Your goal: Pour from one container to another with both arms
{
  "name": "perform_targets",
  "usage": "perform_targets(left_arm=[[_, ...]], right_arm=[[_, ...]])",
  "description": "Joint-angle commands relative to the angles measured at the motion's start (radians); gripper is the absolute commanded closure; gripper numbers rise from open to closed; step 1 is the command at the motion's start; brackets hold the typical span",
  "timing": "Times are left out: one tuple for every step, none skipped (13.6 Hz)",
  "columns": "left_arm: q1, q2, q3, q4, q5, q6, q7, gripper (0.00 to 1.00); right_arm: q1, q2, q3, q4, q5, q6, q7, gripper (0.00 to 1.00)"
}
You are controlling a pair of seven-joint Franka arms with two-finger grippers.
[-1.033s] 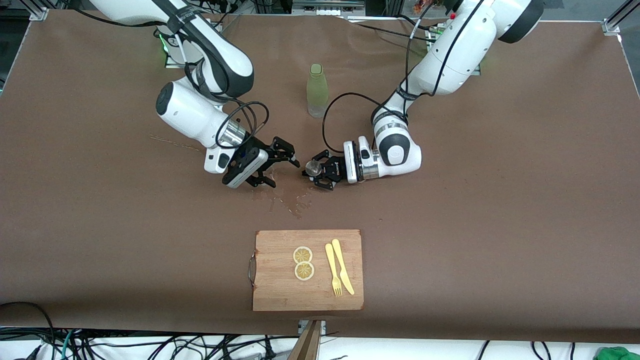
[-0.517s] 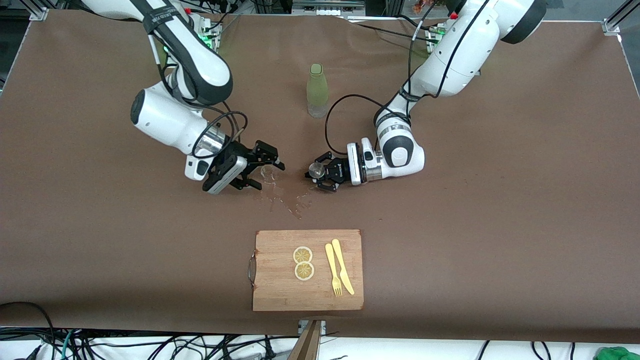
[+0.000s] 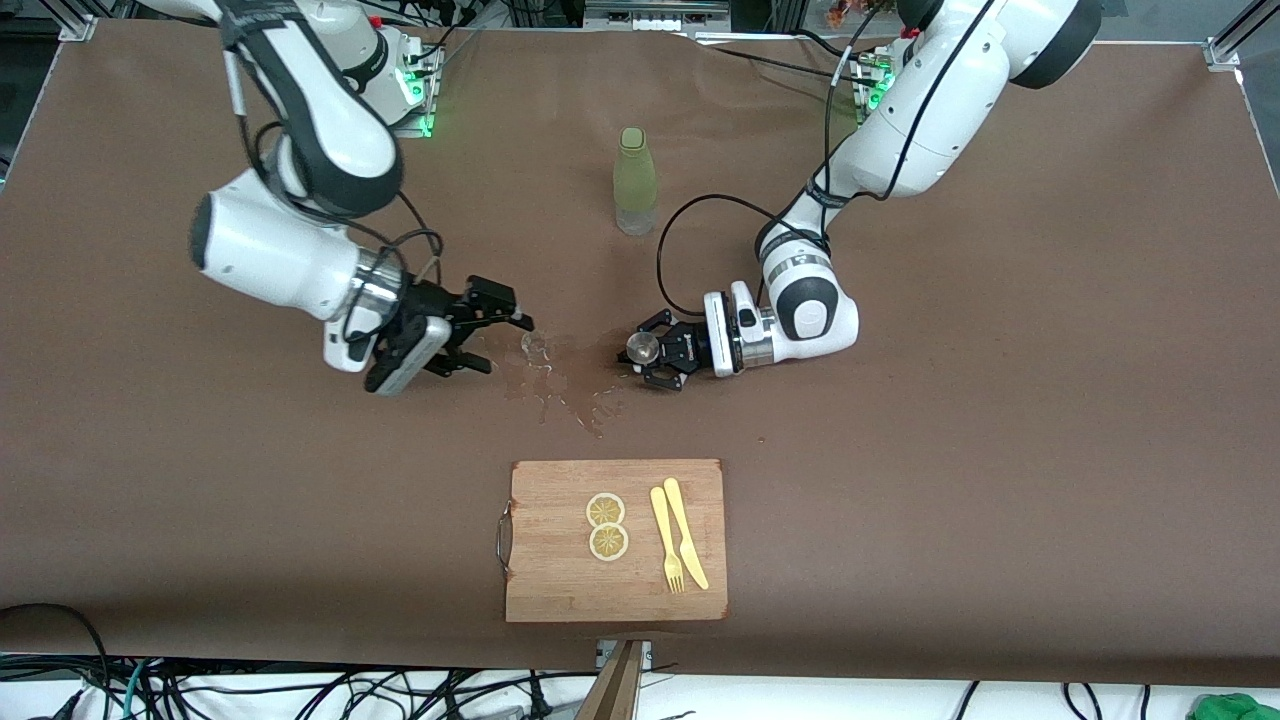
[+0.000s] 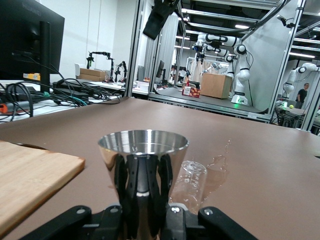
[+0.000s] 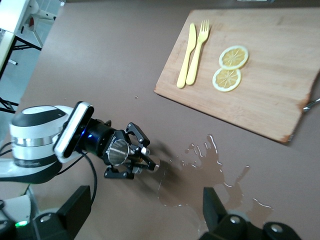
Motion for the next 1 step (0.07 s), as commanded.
perform_targets(left_arm=[[-0.002,-0.016,-0.010,-0.011,-0.013,-0.007,0.015,1.00]], right_arm=[[0.001,-0.015,-0.054,0.043,0.031,-0.108,-0.027,0.01]])
